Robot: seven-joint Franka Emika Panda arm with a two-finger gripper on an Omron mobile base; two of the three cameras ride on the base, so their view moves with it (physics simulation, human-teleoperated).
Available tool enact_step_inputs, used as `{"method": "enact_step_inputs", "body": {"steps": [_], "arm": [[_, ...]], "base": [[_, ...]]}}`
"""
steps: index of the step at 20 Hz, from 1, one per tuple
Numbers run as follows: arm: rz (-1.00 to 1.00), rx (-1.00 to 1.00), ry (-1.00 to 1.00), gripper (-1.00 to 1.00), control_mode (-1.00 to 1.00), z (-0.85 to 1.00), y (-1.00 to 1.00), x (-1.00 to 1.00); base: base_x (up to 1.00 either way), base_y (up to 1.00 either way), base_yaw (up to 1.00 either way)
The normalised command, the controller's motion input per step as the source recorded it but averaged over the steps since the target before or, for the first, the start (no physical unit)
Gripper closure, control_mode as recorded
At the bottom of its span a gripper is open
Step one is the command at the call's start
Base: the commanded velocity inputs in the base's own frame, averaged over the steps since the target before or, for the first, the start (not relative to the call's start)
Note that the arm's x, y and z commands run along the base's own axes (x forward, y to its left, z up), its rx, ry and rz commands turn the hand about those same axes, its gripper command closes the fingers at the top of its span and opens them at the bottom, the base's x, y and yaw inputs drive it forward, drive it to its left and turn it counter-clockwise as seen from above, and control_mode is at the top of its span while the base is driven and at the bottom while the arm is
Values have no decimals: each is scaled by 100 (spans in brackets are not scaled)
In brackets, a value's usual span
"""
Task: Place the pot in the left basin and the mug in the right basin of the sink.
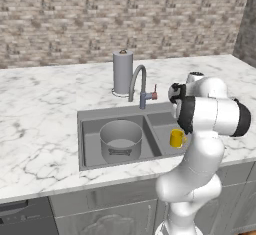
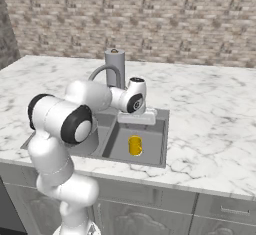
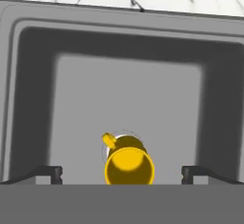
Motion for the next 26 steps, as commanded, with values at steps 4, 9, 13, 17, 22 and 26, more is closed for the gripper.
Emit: {"method": "enact_step_inputs", "body": {"steps": [4,9,13,17,22,26], "arm": [[0,0,0,-100,-100,27,23,-46],[0,0,-3,-100,-100,25,25,-51],[0,0,-6,-100,-100,28,23,-49],[0,0,-6,-100,-100,28,22,-48],[0,0,-6,-100,-100,22,21,-39],[0,0,-5,-100,-100,22,22,-30]], "base": [[0,0,0],[0,0,0],[0,0,0],[0,0,0],[0,0,0],[0,0,0]]}}
